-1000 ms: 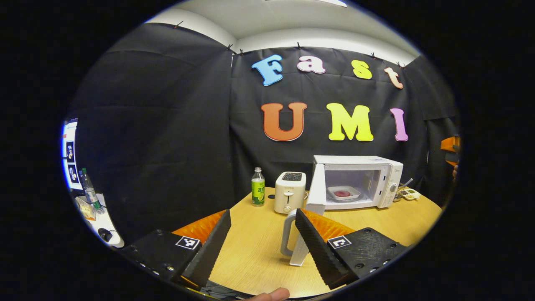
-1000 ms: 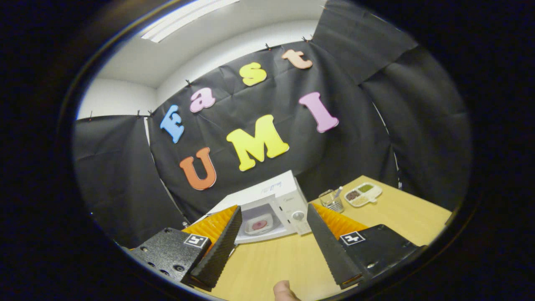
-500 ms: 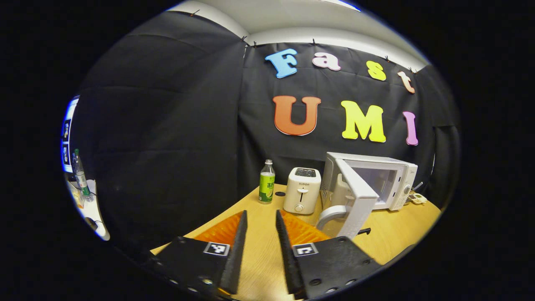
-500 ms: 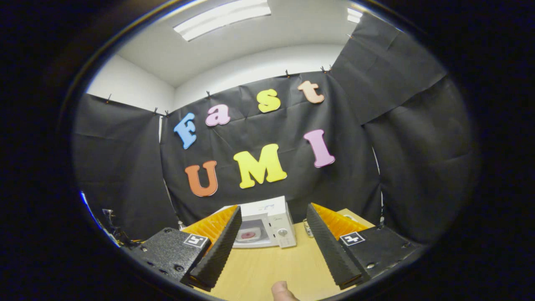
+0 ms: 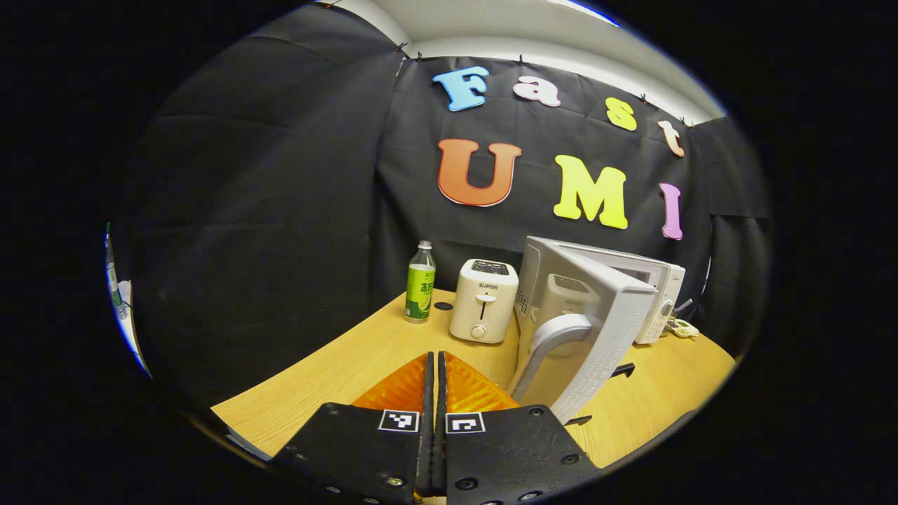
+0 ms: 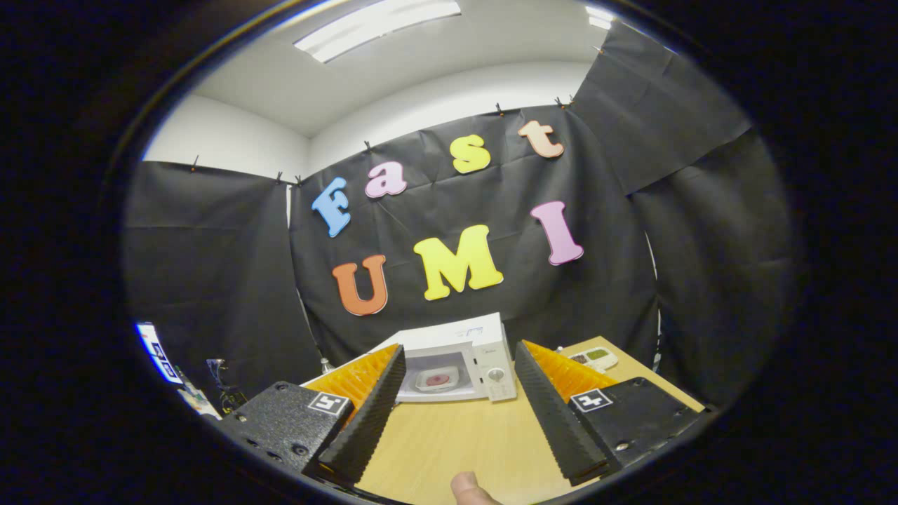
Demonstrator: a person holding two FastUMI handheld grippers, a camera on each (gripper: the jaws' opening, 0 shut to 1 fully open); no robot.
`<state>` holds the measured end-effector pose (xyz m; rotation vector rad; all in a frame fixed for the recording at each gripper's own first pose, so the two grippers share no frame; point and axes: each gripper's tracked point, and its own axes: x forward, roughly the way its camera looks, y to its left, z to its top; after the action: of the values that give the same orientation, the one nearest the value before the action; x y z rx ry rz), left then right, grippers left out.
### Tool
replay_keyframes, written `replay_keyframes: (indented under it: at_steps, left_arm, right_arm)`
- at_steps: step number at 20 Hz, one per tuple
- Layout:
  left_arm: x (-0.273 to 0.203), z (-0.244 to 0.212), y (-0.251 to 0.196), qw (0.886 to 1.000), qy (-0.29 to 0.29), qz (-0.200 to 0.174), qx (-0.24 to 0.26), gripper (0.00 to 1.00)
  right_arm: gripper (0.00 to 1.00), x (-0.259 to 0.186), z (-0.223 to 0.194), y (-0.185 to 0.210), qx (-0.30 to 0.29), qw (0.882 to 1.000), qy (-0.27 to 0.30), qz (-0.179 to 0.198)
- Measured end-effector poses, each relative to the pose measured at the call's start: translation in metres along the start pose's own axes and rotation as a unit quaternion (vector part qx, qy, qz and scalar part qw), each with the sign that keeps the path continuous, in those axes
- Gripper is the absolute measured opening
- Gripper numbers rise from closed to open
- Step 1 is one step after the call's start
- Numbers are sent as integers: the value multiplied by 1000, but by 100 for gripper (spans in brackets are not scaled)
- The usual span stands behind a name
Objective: Open the microwave oven with the left hand, put the food in, and close the microwave oven.
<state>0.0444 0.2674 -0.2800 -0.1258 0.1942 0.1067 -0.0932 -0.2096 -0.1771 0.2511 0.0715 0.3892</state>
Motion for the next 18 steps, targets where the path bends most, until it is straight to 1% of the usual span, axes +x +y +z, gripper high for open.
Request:
replay_keyframes:
  at_steps: [1,2,4,5,8,13,16,18]
  left_arm:
    - [0,1,-8,1000,-4,-10,4,0]
    - [2,3,-16,1000,-7,-19,8,0]
    - [2,2,-27,1000,-6,-25,10,0]
    - [1,2,-34,999,-7,-33,7,0]
    - [-3,3,-40,999,-15,-35,7,0]
    - [-1,-7,-88,996,-8,-84,5,0]
    - [0,-10,-115,994,-8,-108,19,0]
    - [2,-13,-135,992,-5,-126,24,0]
  right_arm:
    - [99,0,0,1,2,1000,2,2]
    - [89,-1,1,0,5,1000,3,2]
    - [89,-1,4,-4,9,1000,6,0]
    - [89,-2,6,-4,10,1000,6,0]
    - [89,-8,10,-14,14,1000,6,-7]
    - [89,-22,29,-31,13,1000,-7,-24]
    - [89,-30,39,-44,-17,999,-16,-44]
    - [88,-35,43,-44,-49,998,-20,-47]
